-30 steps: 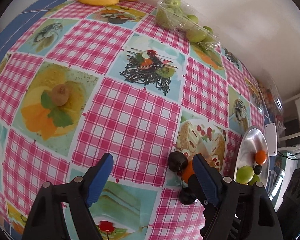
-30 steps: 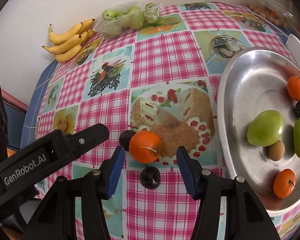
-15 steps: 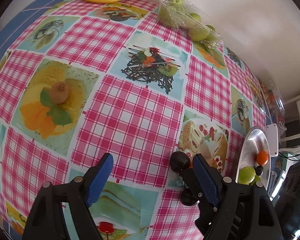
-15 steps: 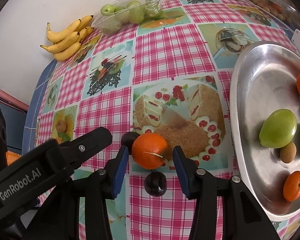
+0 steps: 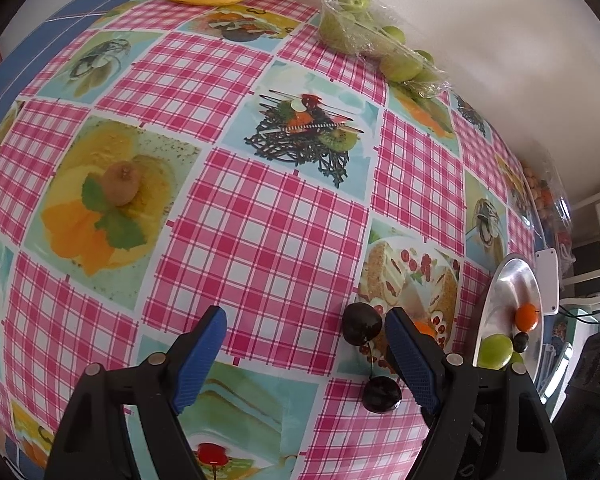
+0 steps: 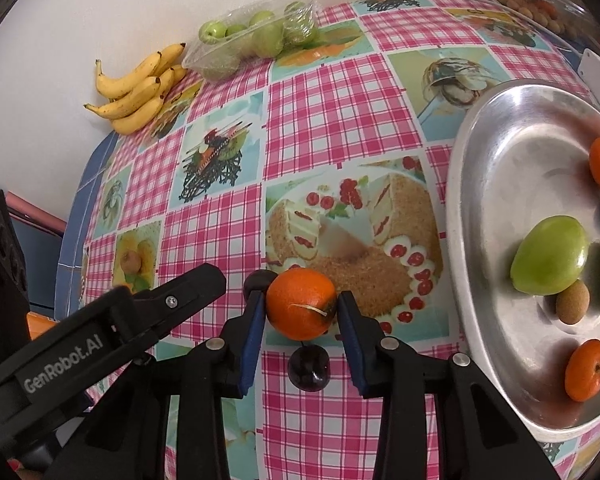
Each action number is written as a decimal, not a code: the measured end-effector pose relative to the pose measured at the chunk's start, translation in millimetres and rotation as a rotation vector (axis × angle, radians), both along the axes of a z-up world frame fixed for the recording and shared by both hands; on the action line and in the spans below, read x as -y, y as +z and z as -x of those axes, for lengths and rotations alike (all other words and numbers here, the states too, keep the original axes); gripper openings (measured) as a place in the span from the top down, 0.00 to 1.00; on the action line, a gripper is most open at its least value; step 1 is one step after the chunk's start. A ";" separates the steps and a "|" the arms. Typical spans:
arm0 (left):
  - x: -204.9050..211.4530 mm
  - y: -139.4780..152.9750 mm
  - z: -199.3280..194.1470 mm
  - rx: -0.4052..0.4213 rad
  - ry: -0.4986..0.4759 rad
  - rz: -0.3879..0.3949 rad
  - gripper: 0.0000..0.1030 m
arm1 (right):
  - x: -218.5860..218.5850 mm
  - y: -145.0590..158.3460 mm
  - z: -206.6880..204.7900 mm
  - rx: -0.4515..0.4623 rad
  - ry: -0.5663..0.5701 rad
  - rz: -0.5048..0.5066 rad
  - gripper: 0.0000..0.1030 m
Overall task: Organize fruits
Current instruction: 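Close the right tool on the orange while the left tool reaches a black plum, then close the left tool on the black plum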
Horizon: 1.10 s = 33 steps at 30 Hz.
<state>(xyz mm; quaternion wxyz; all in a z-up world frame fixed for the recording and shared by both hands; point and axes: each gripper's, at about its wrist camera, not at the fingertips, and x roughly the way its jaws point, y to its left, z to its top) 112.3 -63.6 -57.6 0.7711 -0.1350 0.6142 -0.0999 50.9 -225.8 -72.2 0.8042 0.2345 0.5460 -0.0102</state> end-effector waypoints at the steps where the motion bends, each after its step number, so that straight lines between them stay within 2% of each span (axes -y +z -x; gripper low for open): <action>1: 0.7 -0.6 -0.3 -0.002 -0.002 0.003 0.19 | 2.0 1.1 1.3 0.002 -0.004 -0.001 0.63; 6: 6.0 -1.7 0.3 -0.003 -0.017 0.007 0.19 | 11.0 -0.1 5.9 -0.010 -0.033 -0.013 0.63; 9: 9.8 -2.5 0.0 -0.004 -0.026 0.014 0.27 | 15.8 -0.5 8.0 -0.014 -0.041 -0.012 0.63; 11: 14.2 -4.4 -0.4 -0.005 -0.033 0.018 0.28 | 18.2 -0.2 9.8 -0.016 -0.042 -0.009 0.63; 19: 32.5 -11.2 1.3 -0.009 -0.072 0.033 0.58 | 28.6 -2.4 16.6 -0.031 -0.056 -0.003 0.63; 33: 44.0 -16.0 -0.1 -0.001 -0.074 0.038 0.64 | 32.2 1.9 21.1 -0.019 -0.060 -0.011 0.63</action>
